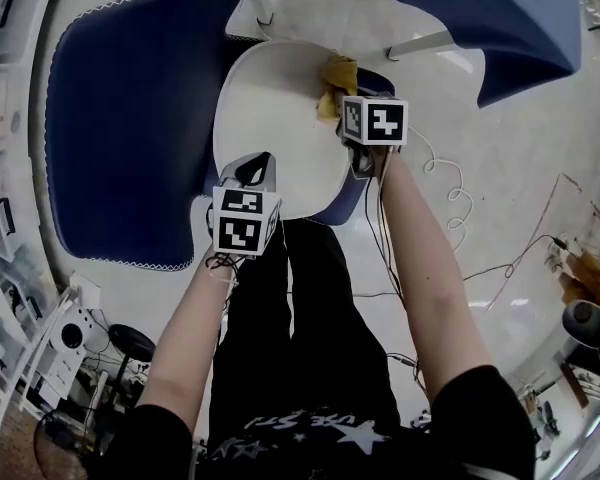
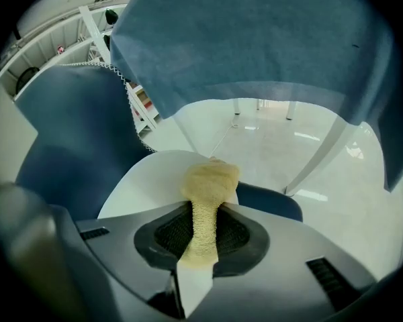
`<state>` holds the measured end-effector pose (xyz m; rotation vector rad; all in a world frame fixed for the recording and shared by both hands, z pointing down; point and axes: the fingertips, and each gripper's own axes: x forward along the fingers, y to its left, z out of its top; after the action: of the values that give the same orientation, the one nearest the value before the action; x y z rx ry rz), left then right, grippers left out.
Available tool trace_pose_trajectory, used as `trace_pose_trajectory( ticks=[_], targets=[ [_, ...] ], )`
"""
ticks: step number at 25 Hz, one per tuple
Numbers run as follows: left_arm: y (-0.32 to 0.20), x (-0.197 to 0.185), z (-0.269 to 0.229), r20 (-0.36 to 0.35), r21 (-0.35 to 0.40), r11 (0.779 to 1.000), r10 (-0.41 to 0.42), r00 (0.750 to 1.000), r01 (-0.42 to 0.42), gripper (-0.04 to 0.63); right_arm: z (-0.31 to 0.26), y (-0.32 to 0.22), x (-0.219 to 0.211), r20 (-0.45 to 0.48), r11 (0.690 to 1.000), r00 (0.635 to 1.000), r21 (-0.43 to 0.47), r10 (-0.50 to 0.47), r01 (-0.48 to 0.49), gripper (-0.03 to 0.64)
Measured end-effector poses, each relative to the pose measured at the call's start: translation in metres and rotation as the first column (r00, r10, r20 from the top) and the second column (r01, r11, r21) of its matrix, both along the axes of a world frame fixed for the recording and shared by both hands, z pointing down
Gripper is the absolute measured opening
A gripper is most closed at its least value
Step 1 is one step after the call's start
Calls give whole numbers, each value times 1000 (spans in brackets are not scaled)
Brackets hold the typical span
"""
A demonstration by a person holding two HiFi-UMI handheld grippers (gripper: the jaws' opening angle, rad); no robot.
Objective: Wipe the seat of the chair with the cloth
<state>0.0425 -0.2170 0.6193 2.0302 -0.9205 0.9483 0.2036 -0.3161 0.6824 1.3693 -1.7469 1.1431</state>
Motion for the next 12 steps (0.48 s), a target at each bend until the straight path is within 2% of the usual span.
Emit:
trace_pose_trajectory(
  ticks=[9, 12],
  targets=[
    [4, 2, -5, -5, 1, 1000, 11, 1000, -11, 20, 1, 30, 35, -44, 995, 995, -31, 92, -93, 68],
    [5, -1, -4, -7, 0, 1000, -2, 1000, 2, 20, -2, 31, 34, -55, 996, 995, -29, 79, -81, 69]
  ],
)
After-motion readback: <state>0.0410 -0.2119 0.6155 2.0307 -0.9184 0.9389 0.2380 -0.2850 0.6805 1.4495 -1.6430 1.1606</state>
